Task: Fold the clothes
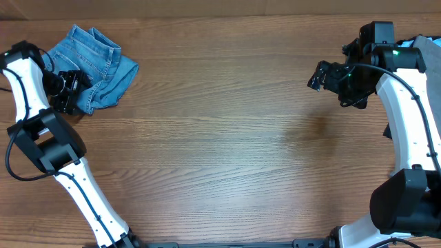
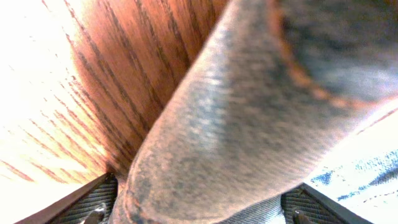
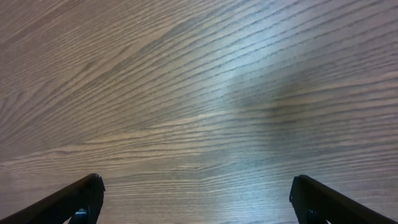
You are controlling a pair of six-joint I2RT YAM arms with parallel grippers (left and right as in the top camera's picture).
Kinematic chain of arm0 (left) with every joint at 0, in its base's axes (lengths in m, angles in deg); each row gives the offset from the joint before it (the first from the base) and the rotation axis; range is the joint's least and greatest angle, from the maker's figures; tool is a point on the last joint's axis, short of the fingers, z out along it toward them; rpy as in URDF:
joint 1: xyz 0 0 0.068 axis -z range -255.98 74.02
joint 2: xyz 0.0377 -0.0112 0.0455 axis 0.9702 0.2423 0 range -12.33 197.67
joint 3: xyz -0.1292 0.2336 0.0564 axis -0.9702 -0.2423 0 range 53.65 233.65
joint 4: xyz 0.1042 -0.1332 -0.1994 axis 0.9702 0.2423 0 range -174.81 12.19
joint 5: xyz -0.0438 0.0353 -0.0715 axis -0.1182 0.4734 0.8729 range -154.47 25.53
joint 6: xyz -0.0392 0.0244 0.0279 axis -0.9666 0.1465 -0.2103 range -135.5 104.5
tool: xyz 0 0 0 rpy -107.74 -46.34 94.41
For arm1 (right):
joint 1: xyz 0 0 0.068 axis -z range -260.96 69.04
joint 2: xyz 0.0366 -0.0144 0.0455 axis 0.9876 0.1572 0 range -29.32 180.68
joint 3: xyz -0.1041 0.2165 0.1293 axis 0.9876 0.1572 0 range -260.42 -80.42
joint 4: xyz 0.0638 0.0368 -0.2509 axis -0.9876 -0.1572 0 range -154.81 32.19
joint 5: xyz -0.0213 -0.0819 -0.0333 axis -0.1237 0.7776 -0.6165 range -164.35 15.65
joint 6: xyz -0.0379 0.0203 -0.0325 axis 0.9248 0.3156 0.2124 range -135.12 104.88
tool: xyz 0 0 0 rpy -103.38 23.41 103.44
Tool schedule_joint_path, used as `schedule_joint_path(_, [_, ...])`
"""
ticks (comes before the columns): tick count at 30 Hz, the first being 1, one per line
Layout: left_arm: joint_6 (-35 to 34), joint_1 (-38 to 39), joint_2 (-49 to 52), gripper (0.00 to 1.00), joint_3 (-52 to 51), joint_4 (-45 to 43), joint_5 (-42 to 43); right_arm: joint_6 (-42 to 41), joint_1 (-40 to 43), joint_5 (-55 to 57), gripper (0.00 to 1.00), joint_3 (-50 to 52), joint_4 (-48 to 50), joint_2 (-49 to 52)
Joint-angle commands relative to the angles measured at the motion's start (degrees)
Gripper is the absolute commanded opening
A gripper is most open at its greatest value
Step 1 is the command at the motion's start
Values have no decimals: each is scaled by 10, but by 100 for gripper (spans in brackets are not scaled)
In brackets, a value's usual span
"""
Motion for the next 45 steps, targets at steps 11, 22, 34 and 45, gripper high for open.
schedule_joint_path(11, [-104,122,52,83,-34,-189,-24,1,0,-5,100,-9,-11,-5])
schedule_joint_path(22, [-147,197,52,100,-34,-264,-25,2,0,-5,100,-9,-19,-5])
schedule_joint_path(34, [-116,200,29,100,-32,-127,-99,16,0,-5,100,-9,-15,-5])
schedule_joint_path(45, [-55,224,-96,89,-32,-105,-266,16,0,-5,100,-9,-8,-5])
